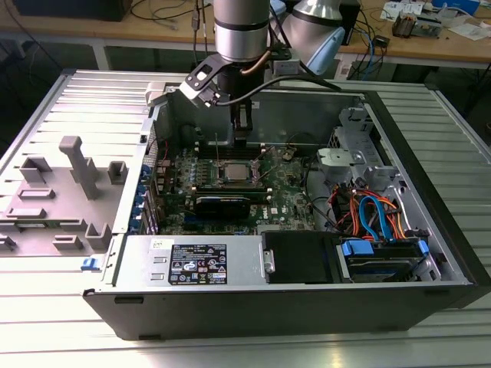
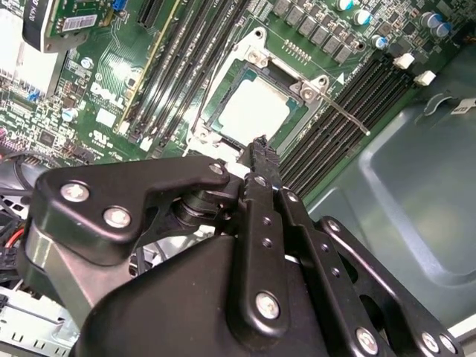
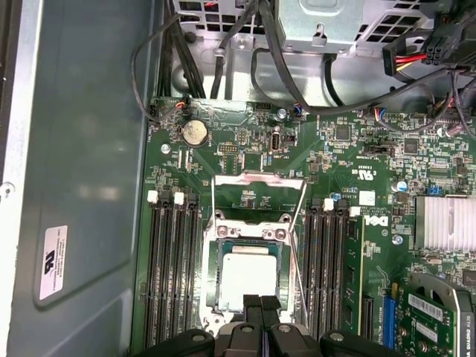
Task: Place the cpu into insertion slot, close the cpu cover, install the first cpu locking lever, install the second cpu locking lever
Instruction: 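Close the cpu cover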
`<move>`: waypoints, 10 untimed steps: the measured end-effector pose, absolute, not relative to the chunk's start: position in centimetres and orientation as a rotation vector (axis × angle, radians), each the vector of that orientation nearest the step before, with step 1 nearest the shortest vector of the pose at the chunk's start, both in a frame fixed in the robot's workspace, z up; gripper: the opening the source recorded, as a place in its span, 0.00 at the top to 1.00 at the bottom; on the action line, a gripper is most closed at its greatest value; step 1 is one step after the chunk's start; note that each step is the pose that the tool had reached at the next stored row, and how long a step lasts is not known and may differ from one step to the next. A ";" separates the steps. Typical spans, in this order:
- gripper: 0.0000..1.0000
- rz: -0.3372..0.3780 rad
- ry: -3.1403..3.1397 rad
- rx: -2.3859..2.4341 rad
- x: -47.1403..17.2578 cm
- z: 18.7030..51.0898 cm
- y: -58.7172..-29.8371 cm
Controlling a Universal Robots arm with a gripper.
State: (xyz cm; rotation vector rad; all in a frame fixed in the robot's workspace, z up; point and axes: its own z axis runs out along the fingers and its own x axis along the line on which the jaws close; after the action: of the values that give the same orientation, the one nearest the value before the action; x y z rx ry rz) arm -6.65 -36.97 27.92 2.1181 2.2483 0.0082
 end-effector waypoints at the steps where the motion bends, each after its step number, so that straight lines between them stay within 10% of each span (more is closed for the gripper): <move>1: 0.89 0.006 2.250 2.119 -6.5 27.9 -37.0; 10: 0.89 -0.009 2.228 2.155 -5.7 27.9 -37.0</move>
State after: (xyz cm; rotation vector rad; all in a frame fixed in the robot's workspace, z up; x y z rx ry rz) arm -5.70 -36.97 27.91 2.1549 2.2283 -0.0090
